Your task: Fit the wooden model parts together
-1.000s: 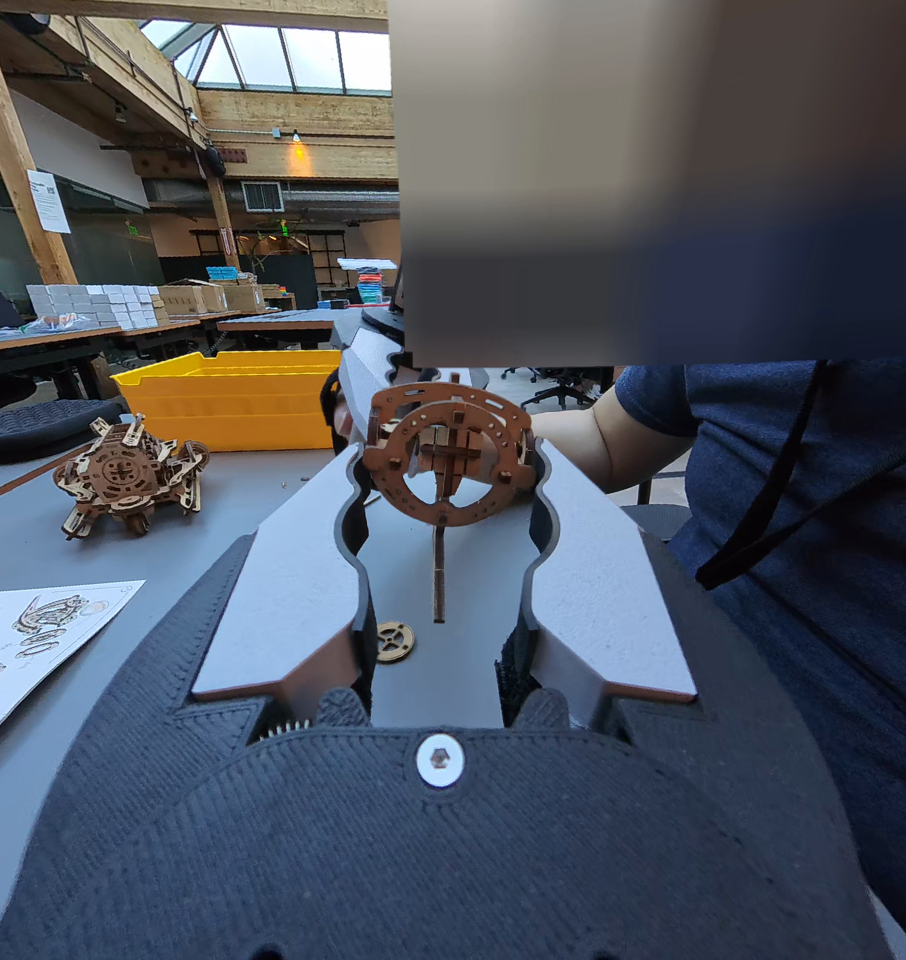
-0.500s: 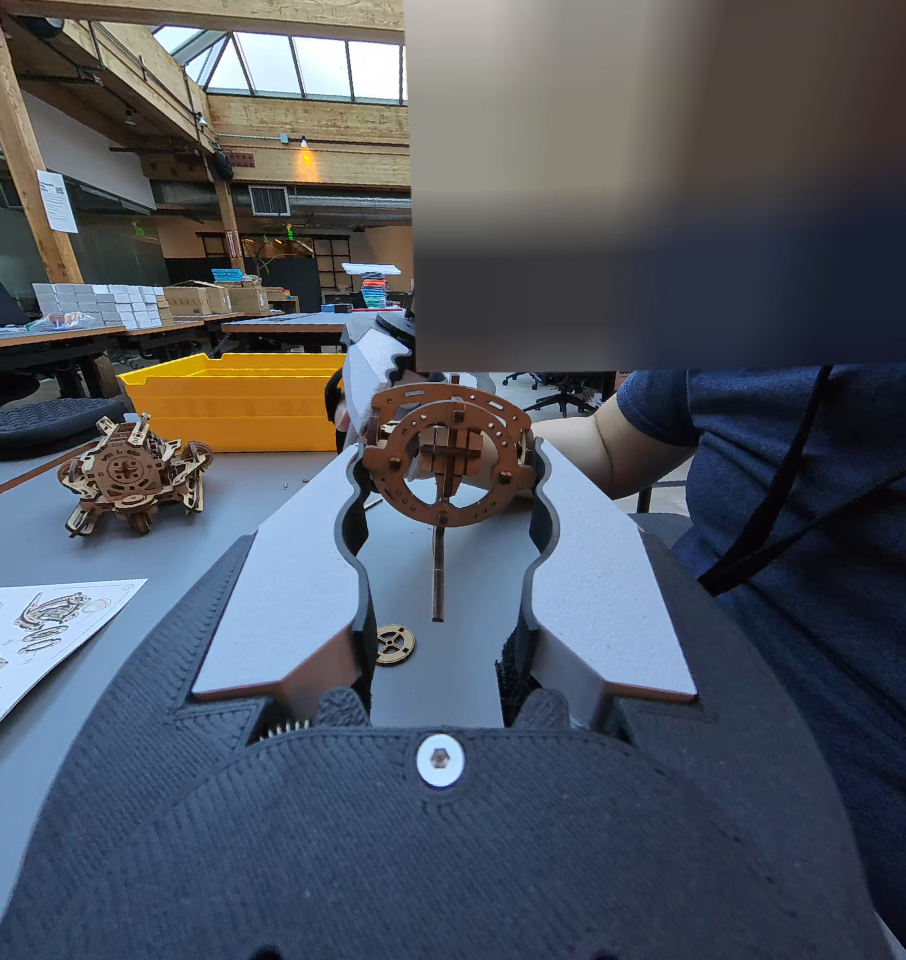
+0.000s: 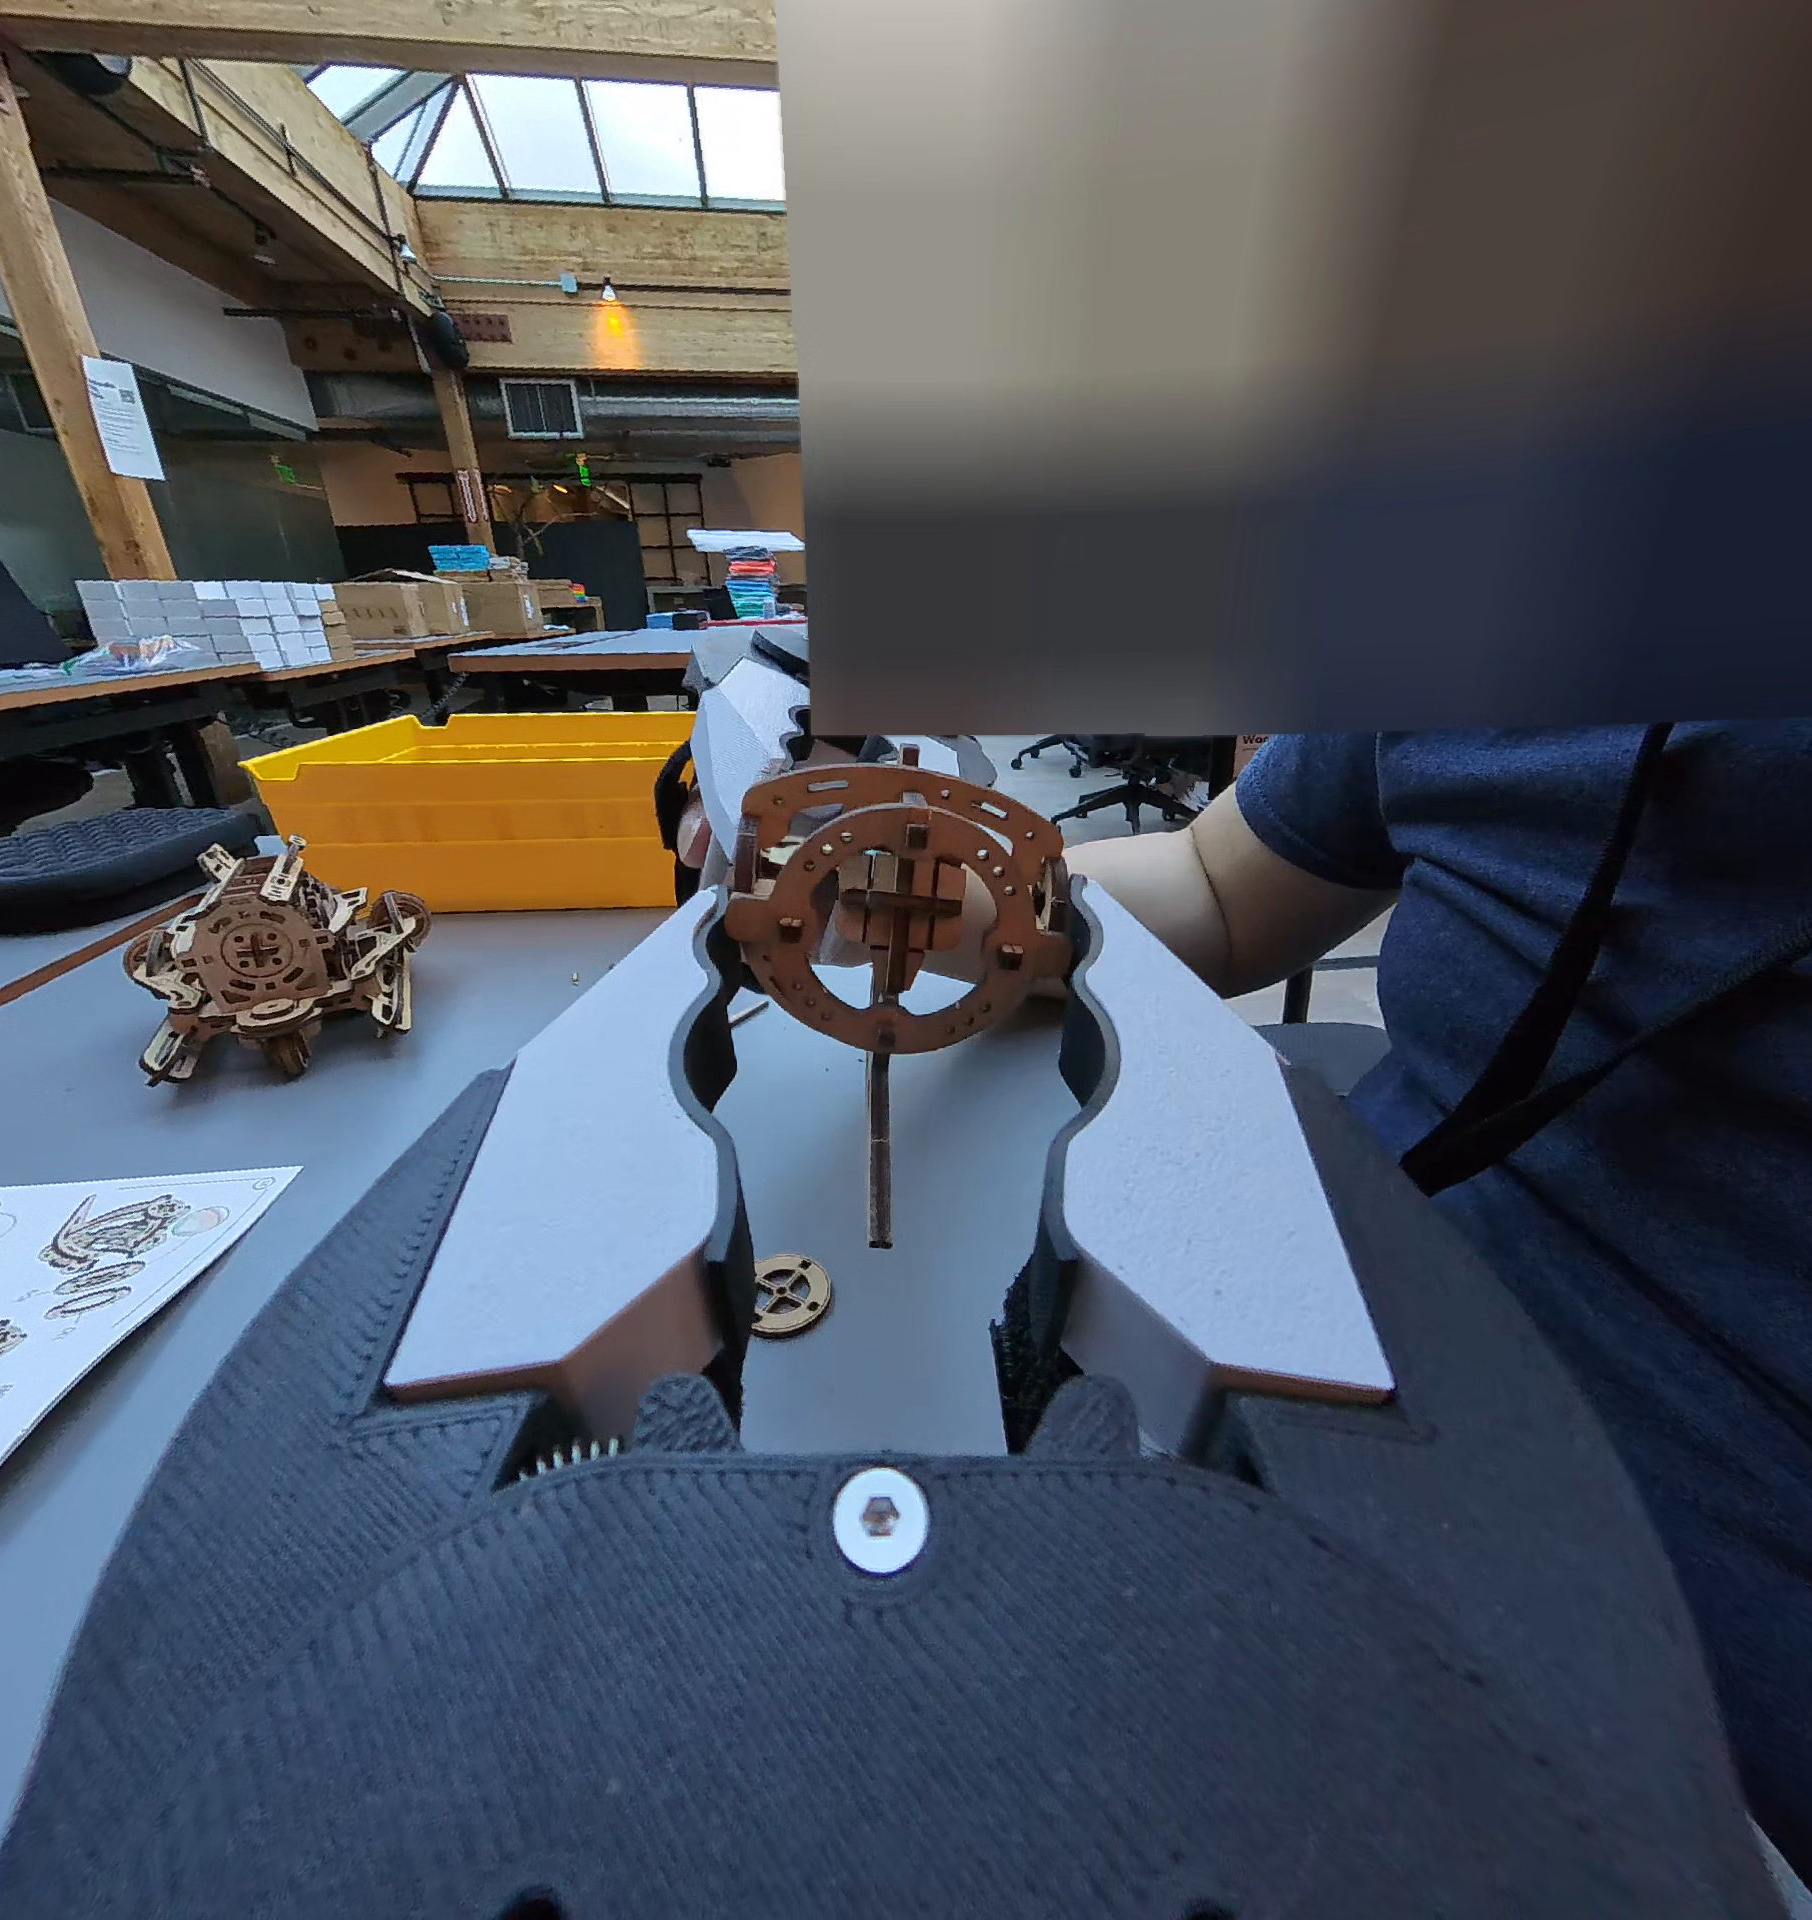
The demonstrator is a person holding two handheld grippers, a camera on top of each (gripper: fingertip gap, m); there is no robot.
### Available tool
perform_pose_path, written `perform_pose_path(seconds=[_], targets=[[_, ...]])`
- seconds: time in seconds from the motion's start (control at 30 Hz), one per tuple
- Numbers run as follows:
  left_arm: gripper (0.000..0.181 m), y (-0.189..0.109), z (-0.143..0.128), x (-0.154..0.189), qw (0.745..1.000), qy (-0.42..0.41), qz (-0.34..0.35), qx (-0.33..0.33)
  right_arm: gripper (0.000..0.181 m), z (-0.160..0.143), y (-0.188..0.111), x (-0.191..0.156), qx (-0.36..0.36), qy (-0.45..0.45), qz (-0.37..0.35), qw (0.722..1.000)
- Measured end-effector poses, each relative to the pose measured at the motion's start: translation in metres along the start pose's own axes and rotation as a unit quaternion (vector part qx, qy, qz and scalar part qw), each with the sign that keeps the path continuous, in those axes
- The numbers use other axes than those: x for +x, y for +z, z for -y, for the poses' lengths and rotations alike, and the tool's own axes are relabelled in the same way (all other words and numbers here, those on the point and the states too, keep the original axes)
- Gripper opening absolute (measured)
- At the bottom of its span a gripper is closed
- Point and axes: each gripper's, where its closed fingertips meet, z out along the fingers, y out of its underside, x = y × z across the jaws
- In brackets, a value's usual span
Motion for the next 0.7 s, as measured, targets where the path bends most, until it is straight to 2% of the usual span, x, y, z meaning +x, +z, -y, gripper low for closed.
perform_pose_path(seconds=[0.17,0.43,0.6,0.7], targets=[[0.063,0.000,-0.002,-0.004,1.000,0.021,0.021,-0.006,0.013,-0.001,0.001,0.003,-0.004,-0.001,-0.014,1.000],[0.062,-0.002,-0.002,-0.008,0.992,0.107,0.067,-0.018,0.013,-0.004,0.002,0.004,-0.008,0.008,-0.015,1.000],[0.062,-0.002,-0.010,-0.008,0.971,0.210,0.097,-0.063,0.013,-0.002,0.001,0.001,-0.003,0.002,-0.007,1.000],[0.061,-0.001,-0.011,-0.007,0.963,0.237,0.105,-0.074,0.013,-0.001,0.000,-0.001,0.000,-0.015,-0.007,1.000]])
